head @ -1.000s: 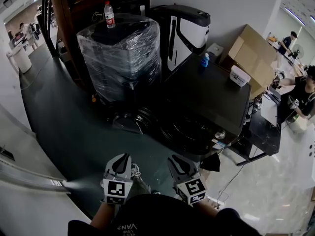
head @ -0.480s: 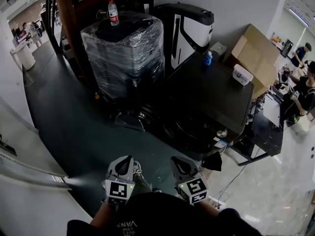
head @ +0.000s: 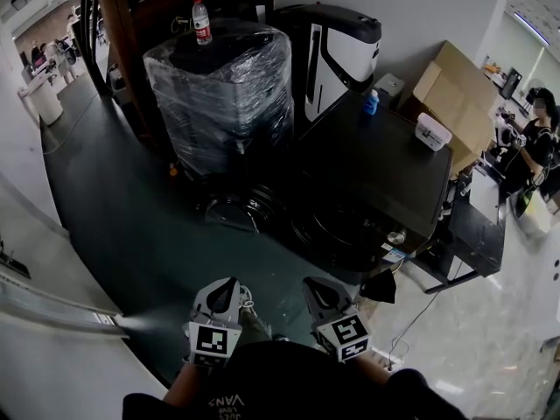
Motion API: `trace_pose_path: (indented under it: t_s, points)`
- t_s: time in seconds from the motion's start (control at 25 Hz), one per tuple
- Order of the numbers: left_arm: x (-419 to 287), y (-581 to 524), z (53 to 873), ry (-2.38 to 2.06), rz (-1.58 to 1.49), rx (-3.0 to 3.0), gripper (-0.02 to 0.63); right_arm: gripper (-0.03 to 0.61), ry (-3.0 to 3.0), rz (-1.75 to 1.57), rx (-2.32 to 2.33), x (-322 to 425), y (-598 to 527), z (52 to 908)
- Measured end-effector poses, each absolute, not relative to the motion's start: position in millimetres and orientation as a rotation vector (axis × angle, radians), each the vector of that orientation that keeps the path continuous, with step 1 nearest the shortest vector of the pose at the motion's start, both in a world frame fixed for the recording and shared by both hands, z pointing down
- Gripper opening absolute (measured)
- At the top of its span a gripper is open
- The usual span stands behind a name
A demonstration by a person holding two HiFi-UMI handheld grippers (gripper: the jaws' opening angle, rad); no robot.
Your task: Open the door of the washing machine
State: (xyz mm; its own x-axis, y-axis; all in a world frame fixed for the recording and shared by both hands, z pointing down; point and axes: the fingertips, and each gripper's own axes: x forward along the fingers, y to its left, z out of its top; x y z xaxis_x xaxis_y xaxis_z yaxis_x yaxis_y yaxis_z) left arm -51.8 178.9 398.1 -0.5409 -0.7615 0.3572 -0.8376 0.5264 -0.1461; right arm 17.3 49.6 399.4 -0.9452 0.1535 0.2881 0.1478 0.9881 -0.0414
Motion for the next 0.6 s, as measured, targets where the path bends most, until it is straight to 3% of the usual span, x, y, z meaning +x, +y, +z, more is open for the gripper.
trace_pose_path:
  t_s: [0.6]
  points:
    - [-53.9, 189.1, 408.3, -2.533, 0.416, 1.307, 0.017, 0.006, -2.839, 0.050, -0.224, 14.4, 56.3, 406.3]
